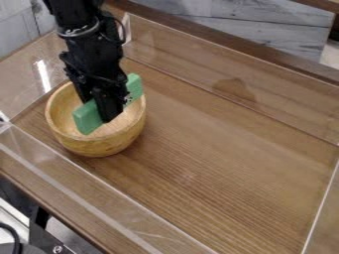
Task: Put the green block in the brown bowl
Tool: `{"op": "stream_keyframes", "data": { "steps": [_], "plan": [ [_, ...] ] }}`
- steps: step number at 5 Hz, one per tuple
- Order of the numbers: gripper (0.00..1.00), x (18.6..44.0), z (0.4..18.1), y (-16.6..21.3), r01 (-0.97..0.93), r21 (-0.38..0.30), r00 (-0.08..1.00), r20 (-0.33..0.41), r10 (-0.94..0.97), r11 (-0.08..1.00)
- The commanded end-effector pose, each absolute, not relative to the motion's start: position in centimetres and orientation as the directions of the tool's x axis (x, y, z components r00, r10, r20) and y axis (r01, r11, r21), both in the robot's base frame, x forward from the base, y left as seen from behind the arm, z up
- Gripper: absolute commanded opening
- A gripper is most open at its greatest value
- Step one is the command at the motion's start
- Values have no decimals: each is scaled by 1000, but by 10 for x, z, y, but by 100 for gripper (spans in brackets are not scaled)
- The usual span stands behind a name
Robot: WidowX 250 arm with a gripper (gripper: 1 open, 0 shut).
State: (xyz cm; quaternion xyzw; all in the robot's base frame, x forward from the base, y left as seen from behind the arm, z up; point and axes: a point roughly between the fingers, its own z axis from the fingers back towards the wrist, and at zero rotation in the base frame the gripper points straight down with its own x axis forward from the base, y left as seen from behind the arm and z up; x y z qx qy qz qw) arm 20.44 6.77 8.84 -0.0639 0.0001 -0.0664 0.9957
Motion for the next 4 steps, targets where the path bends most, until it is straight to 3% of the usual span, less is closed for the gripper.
{"op": "stream_keyframes", "data": {
  "steps": [1, 4],
  "plan": [
    [0, 213, 94, 73, 128, -106, 991, 46, -124, 986],
    [0, 220, 91, 79, 110, -108, 993, 57, -104, 988]
  ]
}}
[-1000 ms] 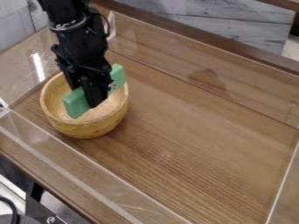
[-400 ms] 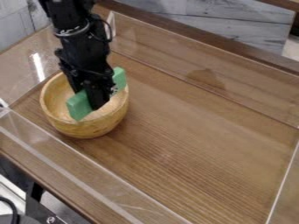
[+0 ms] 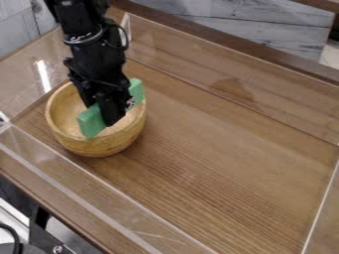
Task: Put the green block in the brown bowl
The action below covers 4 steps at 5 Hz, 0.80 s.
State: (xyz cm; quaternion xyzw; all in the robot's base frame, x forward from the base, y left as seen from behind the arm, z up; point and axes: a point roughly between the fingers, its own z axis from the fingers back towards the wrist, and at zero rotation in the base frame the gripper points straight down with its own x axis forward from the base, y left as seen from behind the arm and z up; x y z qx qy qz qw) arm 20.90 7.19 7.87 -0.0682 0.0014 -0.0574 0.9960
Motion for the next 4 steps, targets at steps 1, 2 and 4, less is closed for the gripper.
{"op": "stream_keyframes", "data": {
  "steps": [1, 2, 4],
  "plan": [
    [0, 222, 90, 81, 104, -110, 993, 60, -98, 988],
    [0, 224, 90, 83, 99, -112, 994, 62, -93, 989],
    [0, 227, 86, 85, 90, -119, 995, 58, -84, 989]
  ]
}}
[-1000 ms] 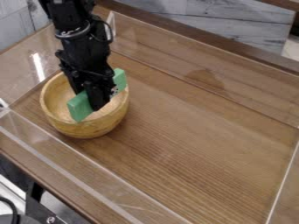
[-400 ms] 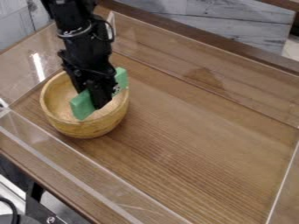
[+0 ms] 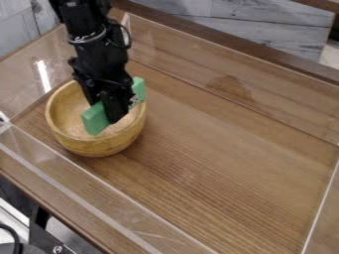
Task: Put the green block in the brown bowl
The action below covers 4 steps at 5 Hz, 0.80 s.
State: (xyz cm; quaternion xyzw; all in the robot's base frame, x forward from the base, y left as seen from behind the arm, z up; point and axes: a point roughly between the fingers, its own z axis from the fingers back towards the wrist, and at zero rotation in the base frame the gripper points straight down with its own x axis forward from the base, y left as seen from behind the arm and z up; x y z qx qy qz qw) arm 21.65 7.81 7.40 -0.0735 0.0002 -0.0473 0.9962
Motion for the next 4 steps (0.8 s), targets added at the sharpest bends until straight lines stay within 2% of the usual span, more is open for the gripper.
{"op": "stream_keyframes", "data": {
  "steps": [1, 4],
  "plan": [
    [0, 228, 84, 86, 85, -124, 996, 51, -79, 989],
    [0, 231, 79, 87, 69, -140, 997, 29, -65, 988]
  ]
}}
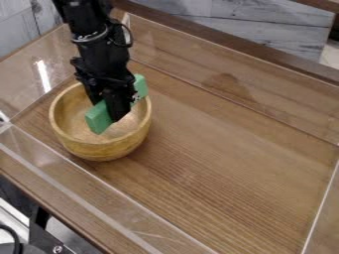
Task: Put the green block in the brown bowl
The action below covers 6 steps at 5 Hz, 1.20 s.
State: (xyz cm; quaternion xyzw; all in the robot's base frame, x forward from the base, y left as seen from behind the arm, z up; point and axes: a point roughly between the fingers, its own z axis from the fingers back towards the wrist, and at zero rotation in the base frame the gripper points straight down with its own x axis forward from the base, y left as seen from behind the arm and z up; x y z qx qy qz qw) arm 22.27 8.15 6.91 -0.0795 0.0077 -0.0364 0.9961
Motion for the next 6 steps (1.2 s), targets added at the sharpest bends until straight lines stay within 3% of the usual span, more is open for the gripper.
{"op": "stream_keyframes", "data": {
  "steps": [1, 6],
  "plan": [
    [0, 232, 77, 87, 65, -145, 998, 23, -62, 987],
    [0, 237, 67, 89, 47, -171, 999, -11, -49, 984]
  ]
}}
